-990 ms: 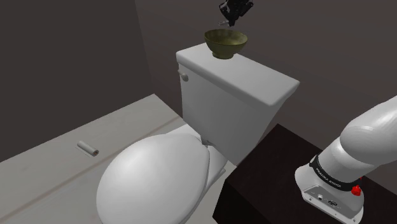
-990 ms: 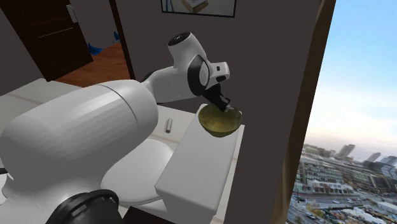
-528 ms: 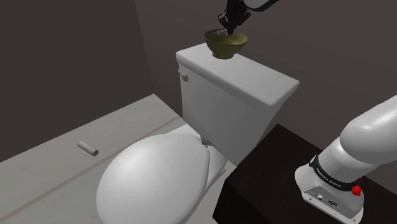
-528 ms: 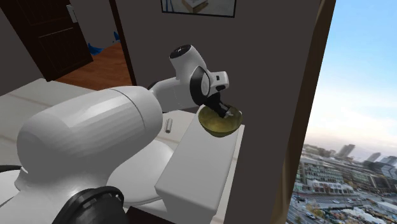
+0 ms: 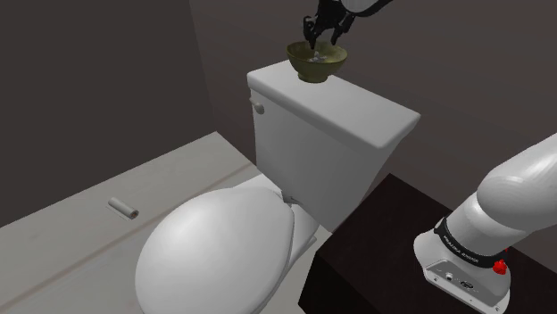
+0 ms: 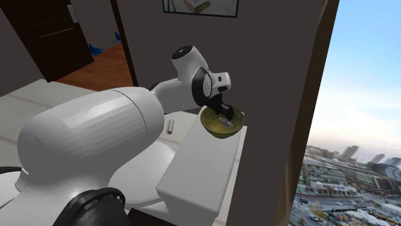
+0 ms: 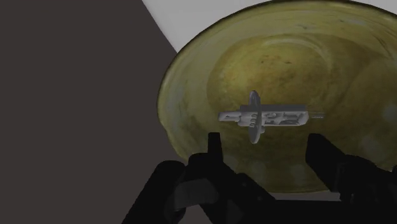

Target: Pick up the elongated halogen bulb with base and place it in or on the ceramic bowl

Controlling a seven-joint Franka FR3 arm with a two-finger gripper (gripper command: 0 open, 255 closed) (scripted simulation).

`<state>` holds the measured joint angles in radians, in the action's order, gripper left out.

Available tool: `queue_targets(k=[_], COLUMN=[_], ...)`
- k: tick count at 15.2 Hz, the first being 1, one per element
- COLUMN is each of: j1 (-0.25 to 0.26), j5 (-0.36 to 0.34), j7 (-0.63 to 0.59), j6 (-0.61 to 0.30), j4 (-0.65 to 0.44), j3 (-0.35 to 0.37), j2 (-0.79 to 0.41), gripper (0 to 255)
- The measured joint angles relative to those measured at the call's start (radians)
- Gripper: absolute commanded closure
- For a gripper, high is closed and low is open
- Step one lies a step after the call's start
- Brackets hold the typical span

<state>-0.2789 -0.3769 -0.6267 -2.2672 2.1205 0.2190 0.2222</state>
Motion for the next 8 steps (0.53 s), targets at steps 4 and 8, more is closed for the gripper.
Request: queue_targets(k=[4,8], j1=[0.000,0.016], j5=[0.000,0.029], j7=[0.000,0.017], j6=[0.000,0.083], j4=[0.000,-0.032], j3=[0.000,0.009], j2=[0.000,0.053], gripper=[0,0])
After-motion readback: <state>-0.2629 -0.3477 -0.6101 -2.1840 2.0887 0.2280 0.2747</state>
